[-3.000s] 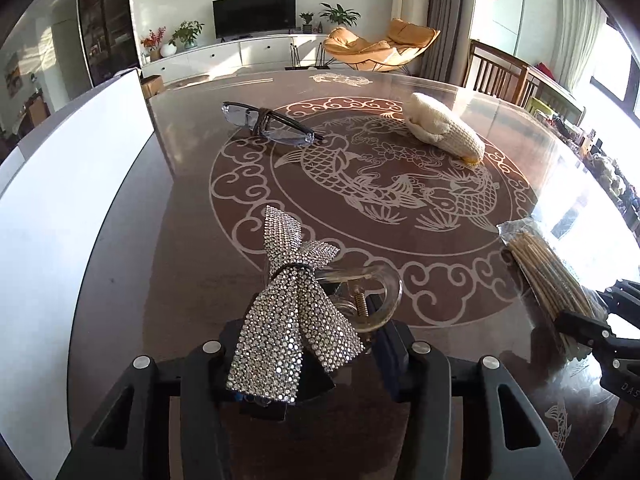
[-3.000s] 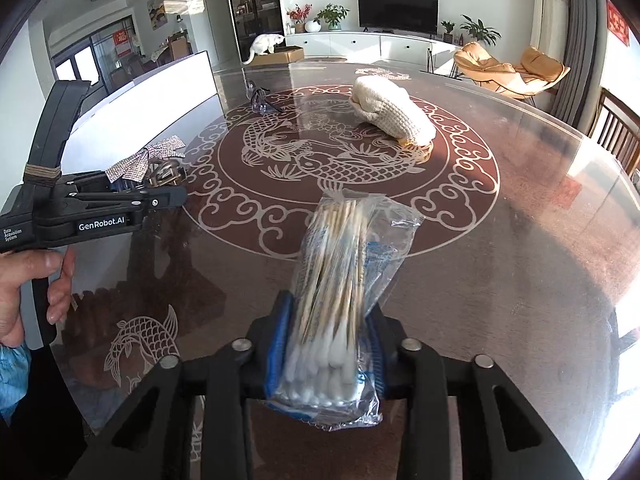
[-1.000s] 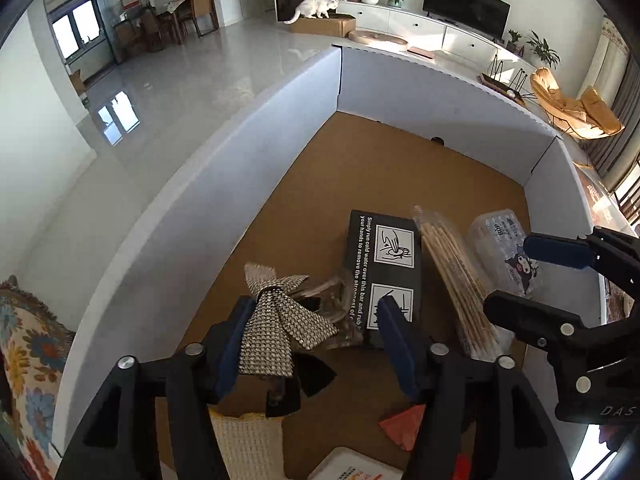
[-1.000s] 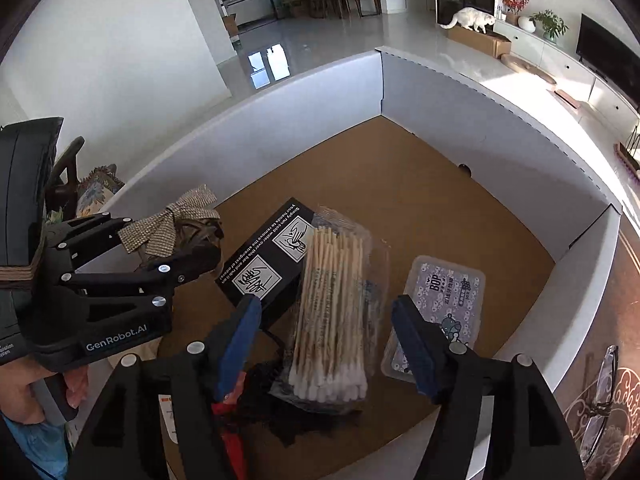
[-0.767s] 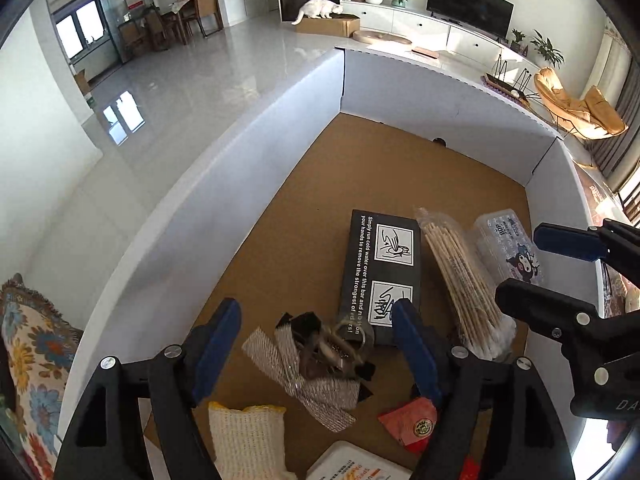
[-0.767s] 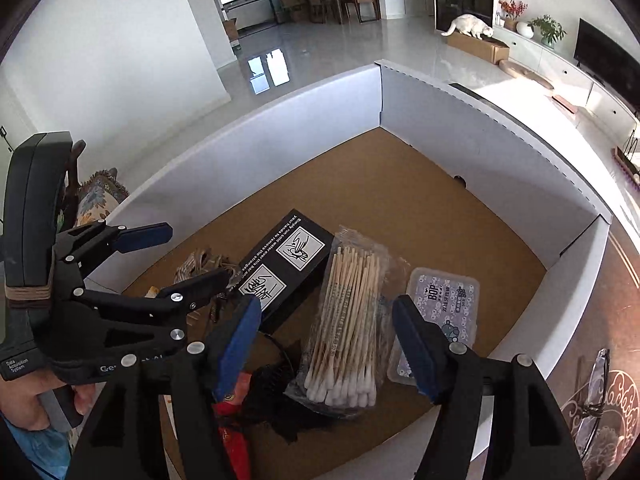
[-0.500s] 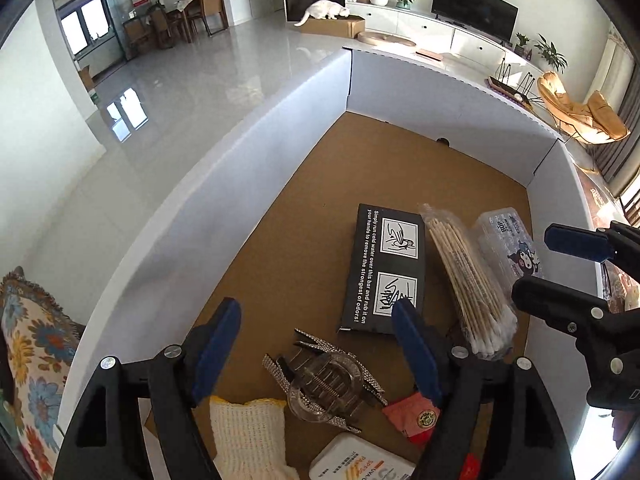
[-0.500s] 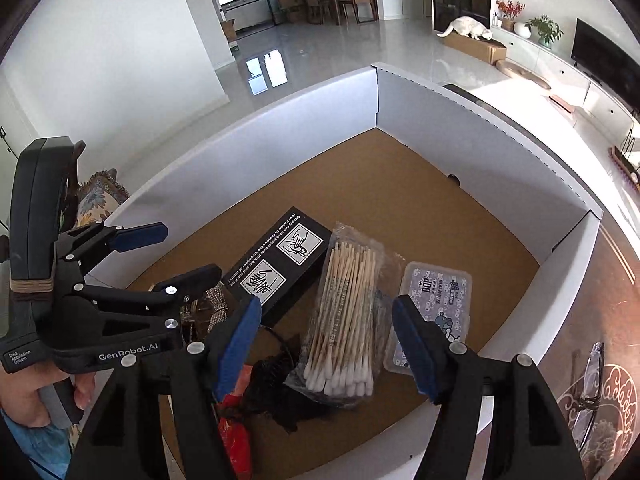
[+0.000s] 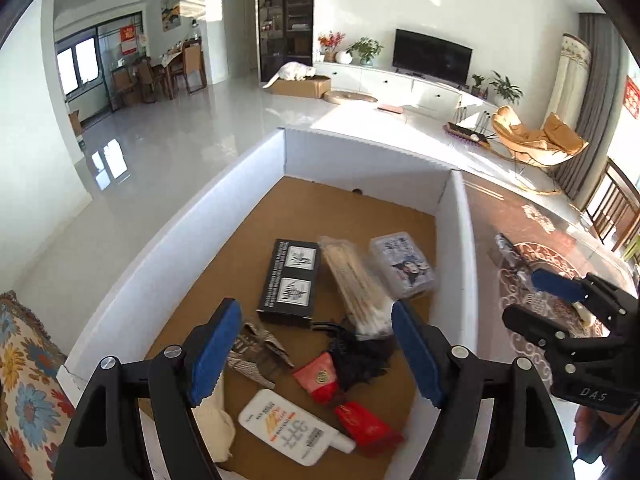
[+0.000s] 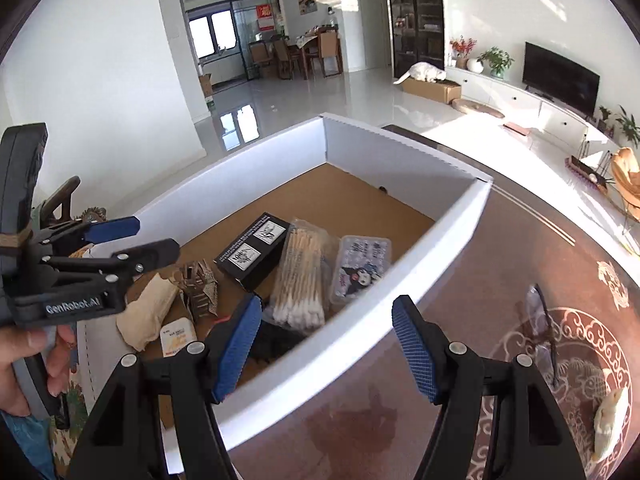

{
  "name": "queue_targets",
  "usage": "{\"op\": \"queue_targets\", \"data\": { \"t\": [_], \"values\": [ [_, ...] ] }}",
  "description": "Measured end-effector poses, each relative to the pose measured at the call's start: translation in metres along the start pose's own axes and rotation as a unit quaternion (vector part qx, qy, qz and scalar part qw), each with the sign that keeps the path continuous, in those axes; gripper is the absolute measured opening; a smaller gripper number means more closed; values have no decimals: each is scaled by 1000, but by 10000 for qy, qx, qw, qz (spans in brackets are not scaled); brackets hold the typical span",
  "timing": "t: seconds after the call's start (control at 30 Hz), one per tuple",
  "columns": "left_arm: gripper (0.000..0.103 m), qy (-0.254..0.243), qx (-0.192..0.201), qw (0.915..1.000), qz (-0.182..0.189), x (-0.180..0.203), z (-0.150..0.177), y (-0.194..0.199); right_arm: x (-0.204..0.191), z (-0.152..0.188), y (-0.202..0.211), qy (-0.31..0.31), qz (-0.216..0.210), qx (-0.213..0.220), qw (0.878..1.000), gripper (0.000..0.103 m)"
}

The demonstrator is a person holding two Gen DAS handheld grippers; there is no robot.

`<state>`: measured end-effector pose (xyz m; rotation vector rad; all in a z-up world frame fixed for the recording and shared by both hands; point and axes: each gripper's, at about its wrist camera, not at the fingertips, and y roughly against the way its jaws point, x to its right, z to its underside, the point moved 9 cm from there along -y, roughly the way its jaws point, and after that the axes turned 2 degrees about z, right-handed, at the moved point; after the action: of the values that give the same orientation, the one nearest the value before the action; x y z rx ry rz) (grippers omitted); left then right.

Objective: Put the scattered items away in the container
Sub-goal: 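Move both grippers back over the table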

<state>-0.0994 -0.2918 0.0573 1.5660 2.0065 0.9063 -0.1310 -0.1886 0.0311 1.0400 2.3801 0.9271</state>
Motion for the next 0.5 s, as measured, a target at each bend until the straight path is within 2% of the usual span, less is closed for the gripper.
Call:
{"op": "queue_targets", "data": {
  "t": [0.1,0.13,0.2,0.27,0.37,0.5],
  "values": [
    [78,-384,286,9973,548,73,17,34,53,65,33,-369,504,-19,9980,69],
    [85,-487,305,9954,763,99,27,41,71,90,41,-434,715,-105,9964,69],
    [94,-614,238,9906,1200,152,54,44,107,138,56,-496,1177,-340,9912,69],
    [94,-777,80,9842,1589,201,85,36,140,183,73,-545,1606,-578,9838,69],
    [94,-1061,-260,9779,1783,256,130,6,178,233,101,-735,1968,-793,9745,69],
    [94,-1467,-488,9723,1754,294,166,-22,201,265,129,-970,2145,-811,9685,69]
  ]
}}
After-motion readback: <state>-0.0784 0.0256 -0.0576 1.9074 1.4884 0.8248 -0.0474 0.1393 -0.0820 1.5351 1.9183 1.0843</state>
